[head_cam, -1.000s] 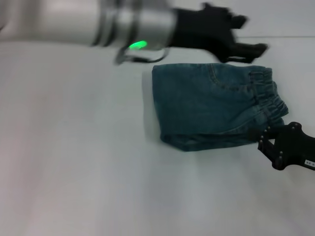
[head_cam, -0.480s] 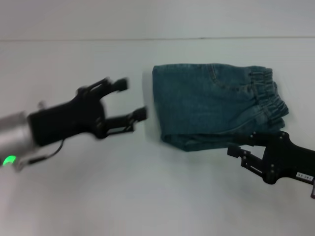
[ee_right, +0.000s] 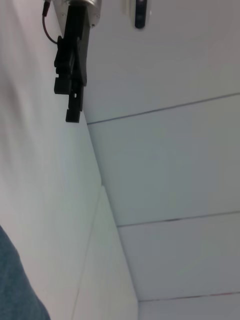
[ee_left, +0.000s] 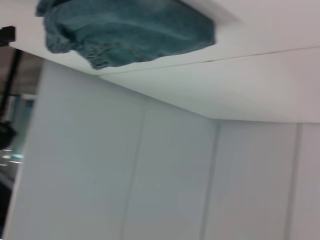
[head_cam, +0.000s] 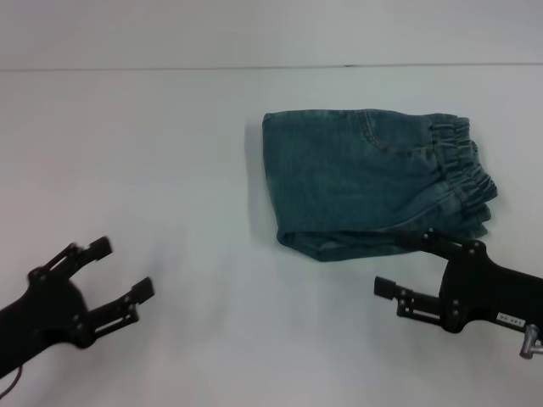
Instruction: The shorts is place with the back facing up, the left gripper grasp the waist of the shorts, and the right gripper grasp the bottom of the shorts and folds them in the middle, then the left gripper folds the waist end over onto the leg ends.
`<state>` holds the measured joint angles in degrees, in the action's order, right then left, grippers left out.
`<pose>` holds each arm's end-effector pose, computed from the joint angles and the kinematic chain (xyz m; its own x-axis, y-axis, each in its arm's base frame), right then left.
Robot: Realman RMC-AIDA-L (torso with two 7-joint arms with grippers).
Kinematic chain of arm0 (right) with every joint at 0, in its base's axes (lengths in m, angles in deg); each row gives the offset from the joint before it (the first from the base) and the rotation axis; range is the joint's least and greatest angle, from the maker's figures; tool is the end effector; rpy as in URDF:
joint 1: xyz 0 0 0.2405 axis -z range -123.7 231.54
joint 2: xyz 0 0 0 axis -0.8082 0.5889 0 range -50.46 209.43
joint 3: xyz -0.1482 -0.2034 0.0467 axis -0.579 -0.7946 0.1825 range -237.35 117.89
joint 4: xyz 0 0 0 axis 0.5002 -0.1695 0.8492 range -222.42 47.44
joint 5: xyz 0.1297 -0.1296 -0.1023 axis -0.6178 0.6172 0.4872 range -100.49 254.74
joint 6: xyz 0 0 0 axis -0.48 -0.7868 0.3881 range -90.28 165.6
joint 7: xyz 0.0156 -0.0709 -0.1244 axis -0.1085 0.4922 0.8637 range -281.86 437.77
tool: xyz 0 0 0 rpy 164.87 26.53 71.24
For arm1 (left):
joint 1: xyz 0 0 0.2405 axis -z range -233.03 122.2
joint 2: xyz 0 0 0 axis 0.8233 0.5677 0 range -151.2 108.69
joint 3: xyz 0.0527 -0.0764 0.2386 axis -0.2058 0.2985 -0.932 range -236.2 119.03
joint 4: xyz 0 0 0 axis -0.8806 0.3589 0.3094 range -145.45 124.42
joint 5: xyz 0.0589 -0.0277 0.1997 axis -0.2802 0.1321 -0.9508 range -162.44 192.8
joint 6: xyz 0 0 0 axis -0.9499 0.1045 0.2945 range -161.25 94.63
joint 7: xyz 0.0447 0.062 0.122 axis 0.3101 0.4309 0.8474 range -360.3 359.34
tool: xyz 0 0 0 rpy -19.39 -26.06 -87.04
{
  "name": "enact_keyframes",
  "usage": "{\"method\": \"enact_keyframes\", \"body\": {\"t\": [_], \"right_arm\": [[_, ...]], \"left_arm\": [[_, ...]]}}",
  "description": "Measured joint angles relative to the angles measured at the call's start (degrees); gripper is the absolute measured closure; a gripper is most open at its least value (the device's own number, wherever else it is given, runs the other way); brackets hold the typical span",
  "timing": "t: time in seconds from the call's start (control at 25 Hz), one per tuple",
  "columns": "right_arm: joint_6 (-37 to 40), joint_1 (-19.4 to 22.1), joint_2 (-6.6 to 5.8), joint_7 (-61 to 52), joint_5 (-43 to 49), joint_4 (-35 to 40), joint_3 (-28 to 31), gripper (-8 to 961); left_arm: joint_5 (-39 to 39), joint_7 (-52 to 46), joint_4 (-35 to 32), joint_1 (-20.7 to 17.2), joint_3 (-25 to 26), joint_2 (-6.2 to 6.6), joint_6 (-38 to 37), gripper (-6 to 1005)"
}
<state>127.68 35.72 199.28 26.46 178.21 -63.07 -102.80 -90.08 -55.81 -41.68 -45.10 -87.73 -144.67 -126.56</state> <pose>0.3083 0.2543 -0.0321 0.7536 -0.1853 -0.6306 -0.4288 -0.8657 -0.2581 -0.3377 0.2202 -0.0103 0.6664 0.2375 0.7068 0.6084 -0.7211 -0.3314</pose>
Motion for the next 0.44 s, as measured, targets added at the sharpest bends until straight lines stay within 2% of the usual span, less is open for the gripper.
{"method": "enact_keyframes", "body": {"t": [0.08, 0.16, 0.44], "right_arm": [[-0.1, -0.1, 0.01, 1.1, 0.0, -0.5, -0.2, 369], [-0.6, -0.1, 0.0, 1.5, 0.1, -0.7, -0.7, 123], [-1.1, 0.1, 0.0, 2.9, 0.2, -1.4, -1.2, 18]], "left_arm": [[-0.1, 1.2, 0.1, -1.5, 1.1, -0.16, -0.8, 59], [-0.6, 1.8, 0.0, -2.5, 2.0, -0.21, -1.8, 59], [-4.1, 2.5, -0.2, -3.3, 5.3, -0.03, -4.1, 59]]}}
